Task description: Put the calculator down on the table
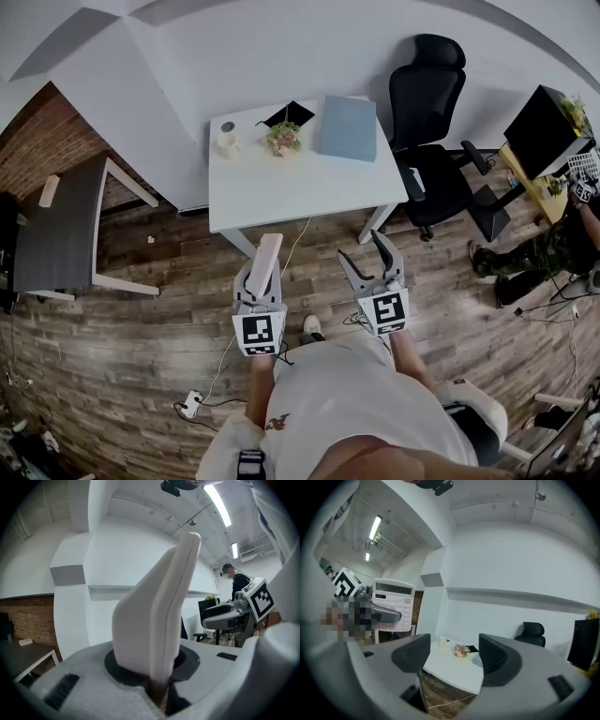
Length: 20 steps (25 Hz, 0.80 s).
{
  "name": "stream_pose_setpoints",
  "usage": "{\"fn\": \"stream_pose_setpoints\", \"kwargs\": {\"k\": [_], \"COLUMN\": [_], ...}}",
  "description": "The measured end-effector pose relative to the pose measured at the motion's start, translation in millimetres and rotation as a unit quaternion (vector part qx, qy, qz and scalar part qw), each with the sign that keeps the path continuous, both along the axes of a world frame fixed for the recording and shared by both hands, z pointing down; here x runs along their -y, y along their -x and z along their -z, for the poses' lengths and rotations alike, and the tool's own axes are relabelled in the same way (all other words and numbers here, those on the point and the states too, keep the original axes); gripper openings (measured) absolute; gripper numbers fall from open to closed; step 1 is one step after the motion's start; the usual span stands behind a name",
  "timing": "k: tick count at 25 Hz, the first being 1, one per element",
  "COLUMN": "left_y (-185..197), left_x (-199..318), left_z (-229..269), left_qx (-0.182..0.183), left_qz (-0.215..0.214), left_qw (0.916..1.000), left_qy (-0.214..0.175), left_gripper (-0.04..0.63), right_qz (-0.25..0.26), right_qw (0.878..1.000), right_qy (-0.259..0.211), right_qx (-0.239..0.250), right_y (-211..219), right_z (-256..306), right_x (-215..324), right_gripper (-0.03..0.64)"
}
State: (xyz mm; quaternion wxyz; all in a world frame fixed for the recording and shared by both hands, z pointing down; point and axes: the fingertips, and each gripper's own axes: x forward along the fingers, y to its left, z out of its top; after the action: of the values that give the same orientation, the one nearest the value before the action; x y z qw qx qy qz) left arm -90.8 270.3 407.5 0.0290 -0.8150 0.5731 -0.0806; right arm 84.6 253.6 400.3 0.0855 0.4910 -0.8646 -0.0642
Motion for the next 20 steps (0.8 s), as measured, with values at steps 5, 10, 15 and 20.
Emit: {"fn": "stream_pose_setpoints", "kwargs": {"k": [5, 10, 15, 20], "left_y": [13.2, 22.9, 25.2, 28.8], "left_x": [19.1, 36.2, 52.4, 72.3], "left_z": [0.5, 0.8, 0.8, -1.8], "left_qx": [0.002, -0.003, -0.006, -0.003], "left_qz": [-0.008, -0.009, -0.009, -0.002], "left_qw": [1.0, 1.0, 0.9999, 1.0], "left_qy": [0.0, -0.003, -0.001, 0.005], "left_gripper": [0.072, 0.072, 0.072, 0.072], "right_qz": [-0.01, -0.013, -0.012, -0.006], "right_qw": [1.0, 1.0, 1.0, 1.0], "right_qy": [-0.001, 0.006, 0.009, 0.01], "right_qx": [-0.002, -0.005, -0.007, -0.006], "right_y": [12.3, 22.3, 25.5, 27.8], "right_z": [1.0, 0.8, -1.0, -4.0], "right_x": [18.5, 31.6, 48.0, 70.1], "right_gripper": [0.31, 0.311, 0.311, 0.31]}}
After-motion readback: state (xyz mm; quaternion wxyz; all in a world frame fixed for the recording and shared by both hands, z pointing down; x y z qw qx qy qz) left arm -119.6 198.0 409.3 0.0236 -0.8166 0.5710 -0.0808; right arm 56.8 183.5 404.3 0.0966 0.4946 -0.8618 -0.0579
